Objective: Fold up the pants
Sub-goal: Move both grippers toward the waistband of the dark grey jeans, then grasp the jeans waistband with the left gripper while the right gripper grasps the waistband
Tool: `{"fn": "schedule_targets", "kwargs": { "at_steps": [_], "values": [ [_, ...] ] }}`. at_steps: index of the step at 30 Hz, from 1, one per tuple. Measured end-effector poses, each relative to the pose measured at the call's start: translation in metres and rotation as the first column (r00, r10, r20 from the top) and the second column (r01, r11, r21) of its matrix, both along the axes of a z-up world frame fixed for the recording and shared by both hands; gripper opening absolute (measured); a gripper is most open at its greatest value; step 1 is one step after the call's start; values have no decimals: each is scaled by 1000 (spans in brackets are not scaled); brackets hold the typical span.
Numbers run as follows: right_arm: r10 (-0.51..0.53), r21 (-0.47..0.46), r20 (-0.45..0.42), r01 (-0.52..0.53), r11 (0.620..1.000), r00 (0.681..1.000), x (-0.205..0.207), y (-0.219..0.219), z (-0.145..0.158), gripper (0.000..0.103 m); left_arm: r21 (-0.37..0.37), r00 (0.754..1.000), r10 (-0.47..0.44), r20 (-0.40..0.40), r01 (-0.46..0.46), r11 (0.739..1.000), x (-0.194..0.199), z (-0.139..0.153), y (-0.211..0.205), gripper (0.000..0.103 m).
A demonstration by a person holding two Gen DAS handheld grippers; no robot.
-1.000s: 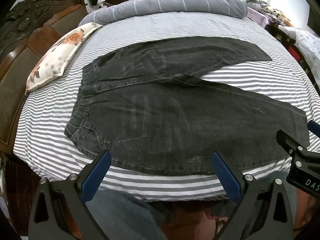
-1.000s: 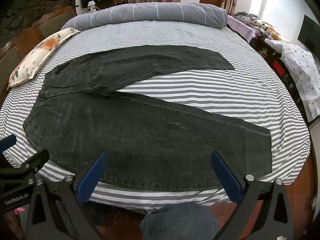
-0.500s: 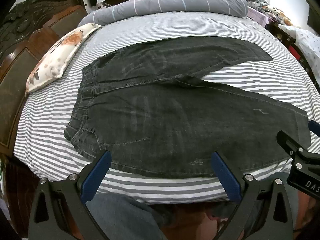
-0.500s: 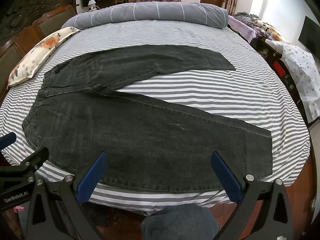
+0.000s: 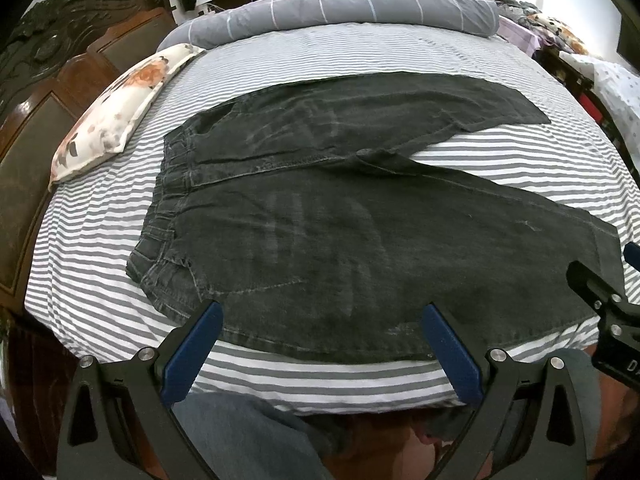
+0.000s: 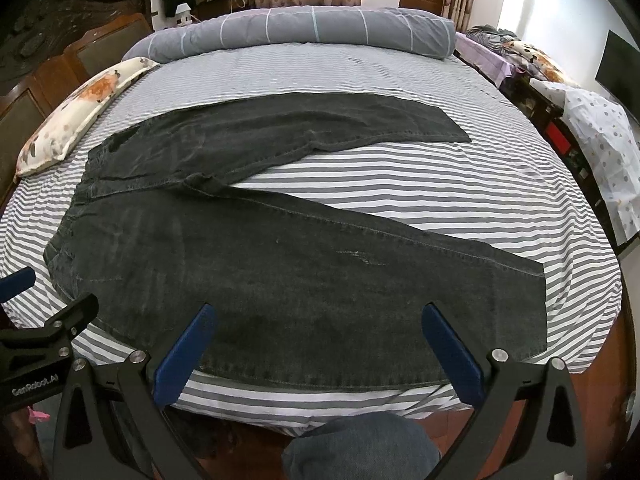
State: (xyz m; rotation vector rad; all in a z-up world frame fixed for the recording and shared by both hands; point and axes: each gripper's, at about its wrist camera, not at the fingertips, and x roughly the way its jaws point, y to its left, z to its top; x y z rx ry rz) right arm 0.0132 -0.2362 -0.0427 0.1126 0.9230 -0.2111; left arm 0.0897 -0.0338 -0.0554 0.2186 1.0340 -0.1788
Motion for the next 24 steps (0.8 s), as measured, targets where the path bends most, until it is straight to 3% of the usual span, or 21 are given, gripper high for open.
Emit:
{"fn": "schedule_targets", "kwargs": {
  "at_steps": [7,10,13,17,24],
  "values": [
    [4,14,51,-5,1000,999,-1,-7,5,103,-36,999,26,36,-24,999,28,4,25,95],
    [7,27,70,-9,1000,998,4,-9,8,103,-70,996,61,61,-57,996,53,10,52,86],
    [0,32,74,-3,999,997,13,-12,8,103,-108,991,113,67,-105,989,87,12,87,70],
    [-5,30,65,3,1000,998,33,-13,3,103,-171,981,183,57,-171,970,136,13,142,50],
    [30,79,17,-31,996,999,84,-6,-16,103,-325,971,235,-47,-237,916,220,-15,214,46]
  ]
}}
